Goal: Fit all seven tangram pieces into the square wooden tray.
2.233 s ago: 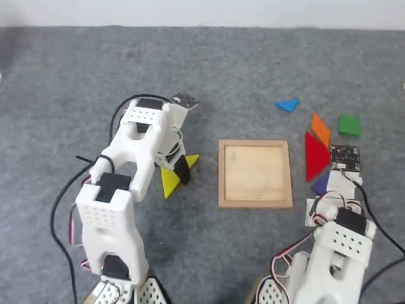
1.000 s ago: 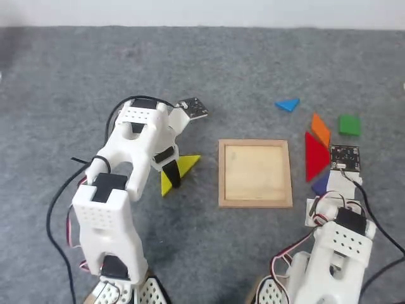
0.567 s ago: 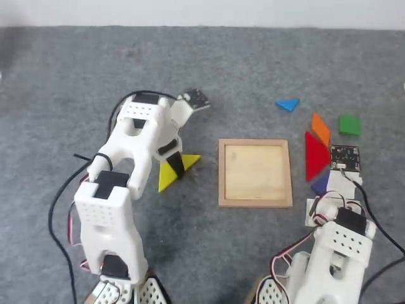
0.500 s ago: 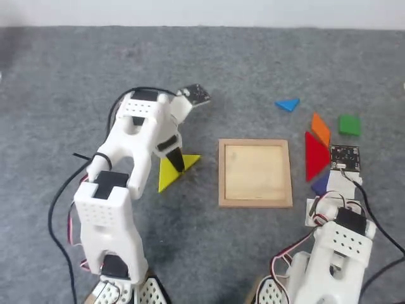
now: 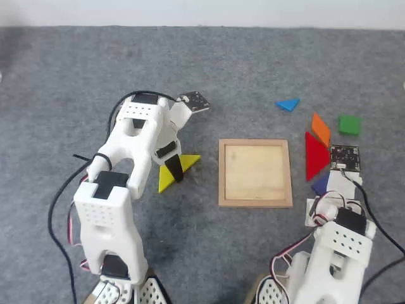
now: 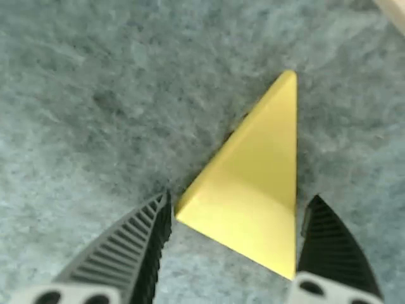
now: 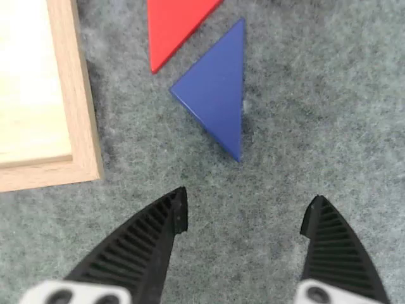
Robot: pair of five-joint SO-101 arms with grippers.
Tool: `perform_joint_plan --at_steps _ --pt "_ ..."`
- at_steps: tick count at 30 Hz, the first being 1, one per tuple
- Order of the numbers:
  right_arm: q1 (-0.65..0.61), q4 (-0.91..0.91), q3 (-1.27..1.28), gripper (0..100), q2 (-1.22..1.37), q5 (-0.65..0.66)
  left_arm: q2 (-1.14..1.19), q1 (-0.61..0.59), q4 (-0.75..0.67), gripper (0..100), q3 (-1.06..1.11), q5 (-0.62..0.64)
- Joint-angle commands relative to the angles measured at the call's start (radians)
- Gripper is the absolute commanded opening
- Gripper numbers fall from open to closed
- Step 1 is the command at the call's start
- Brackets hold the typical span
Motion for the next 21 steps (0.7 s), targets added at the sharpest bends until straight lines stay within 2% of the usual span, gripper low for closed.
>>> perform_joint_plan --at_steps 1,7,10,21 --pt "-0.008 -0.015 -0.005 29.6 -0.01 -0.011 -0.026 0.009 0.012 33 0.002 -0.006" --pt "-0.008 -0.015 -0.005 29.6 -0.01 -0.011 -0.017 0.04 -0.021 32 0.041 0.026" --pt "-0.008 -0.015 -0.005 29.6 -0.01 -0.011 -0.02 0.061 -0.074 26 0.091 0.055" --pt "-0.008 -0.015 -0.005 29.6 -0.01 -0.011 -0.028 0.075 -0.048 23 0.093 0.106"
